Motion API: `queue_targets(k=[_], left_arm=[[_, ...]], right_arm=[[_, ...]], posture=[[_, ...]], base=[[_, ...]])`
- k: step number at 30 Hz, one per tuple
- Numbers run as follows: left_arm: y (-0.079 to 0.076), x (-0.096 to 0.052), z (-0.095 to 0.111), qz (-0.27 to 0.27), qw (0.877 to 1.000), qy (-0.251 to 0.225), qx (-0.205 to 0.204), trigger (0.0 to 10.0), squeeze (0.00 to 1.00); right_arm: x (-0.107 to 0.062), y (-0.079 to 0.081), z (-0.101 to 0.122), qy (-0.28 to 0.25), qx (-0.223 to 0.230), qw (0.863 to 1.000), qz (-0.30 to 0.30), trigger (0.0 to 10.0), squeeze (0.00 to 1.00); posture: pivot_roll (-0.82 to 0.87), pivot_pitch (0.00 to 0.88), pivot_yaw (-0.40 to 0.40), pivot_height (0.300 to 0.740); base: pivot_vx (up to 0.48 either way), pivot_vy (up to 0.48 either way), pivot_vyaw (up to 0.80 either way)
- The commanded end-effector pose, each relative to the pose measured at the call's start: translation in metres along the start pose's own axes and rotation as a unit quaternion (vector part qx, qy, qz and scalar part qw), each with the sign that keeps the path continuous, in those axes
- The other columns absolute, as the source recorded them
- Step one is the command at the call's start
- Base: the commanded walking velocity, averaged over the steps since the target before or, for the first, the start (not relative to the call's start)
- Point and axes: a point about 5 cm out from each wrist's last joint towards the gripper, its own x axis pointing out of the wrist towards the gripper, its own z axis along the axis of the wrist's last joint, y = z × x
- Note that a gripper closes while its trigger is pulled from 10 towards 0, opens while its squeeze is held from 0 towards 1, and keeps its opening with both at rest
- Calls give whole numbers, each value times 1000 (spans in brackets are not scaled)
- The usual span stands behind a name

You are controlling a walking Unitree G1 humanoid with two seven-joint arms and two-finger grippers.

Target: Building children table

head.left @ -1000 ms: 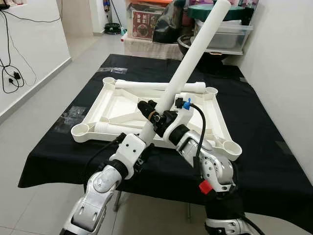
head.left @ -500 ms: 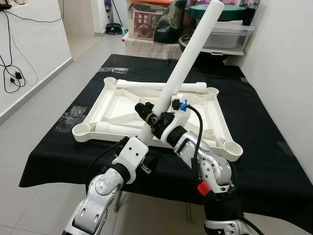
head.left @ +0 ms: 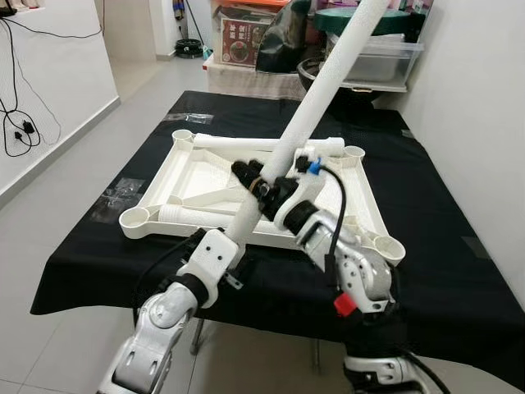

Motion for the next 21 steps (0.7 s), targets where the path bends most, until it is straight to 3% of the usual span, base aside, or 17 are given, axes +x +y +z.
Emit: queue_targets(k=[1, 11, 13, 14, 15, 16, 18, 19, 21], left_arm=[[0, -1, 0, 5, 1000, -2, 10, 10000, 0], [0, -6, 1, 25, 1000, -6, 3, 10000, 0], [-1, -7, 3, 38, 999, -11, -12, 10000, 0], [-3, -10, 5, 56, 998, -17, -35, 10000, 0], [-3, -10, 5, 56, 998, -17, -35, 10000, 0], [-4, -11, 6, 71, 996, -21, -49, 10000, 0], [-4, -11, 6, 71, 996, -21, -49, 10000, 0], [-4, -12, 7, 85, 994, -23, -65, 10000, 0], [-3, -13, 8, 97, 992, -25, -78, 10000, 0]], right_arm=[[1, -1, 3, -9, 2, 1000, -2, 0, 0], [5, -8, 22, -43, -25, 999, -18, 0, 0], [5, -11, 29, -56, -46, 997, -27, 0, 0], [5, -14, 37, -73, -81, 993, -40, 0, 0], [5, -14, 37, -73, -81, 993, -40, 0, 0], [4, -15, 43, -85, -109, 989, -50, 2039, 0], [4, -15, 43, -85, -109, 989, -50, 2039, 0], [3, -16, 46, -92, -140, 984, -60, 10000, 0], [1, -17, 47, -97, -158, 980, -70, 10000, 0]], posture=[[46, 0, -70, 740], [48, 0, -71, 740], [49, 0, -71, 740], [51, 0, -75, 740], [51, 0, -75, 740], [51, 0, -74, 740], [51, 0, -74, 740], [50, 0, -74, 740], [50, 0, -74, 740]], base=[[0, 0, 0], [0, 0, 0], [0, 0, 0], [0, 0, 0], [0, 0, 0], [0, 0, 0], [0, 0, 0], [0, 0, 0], [0, 0, 0]])
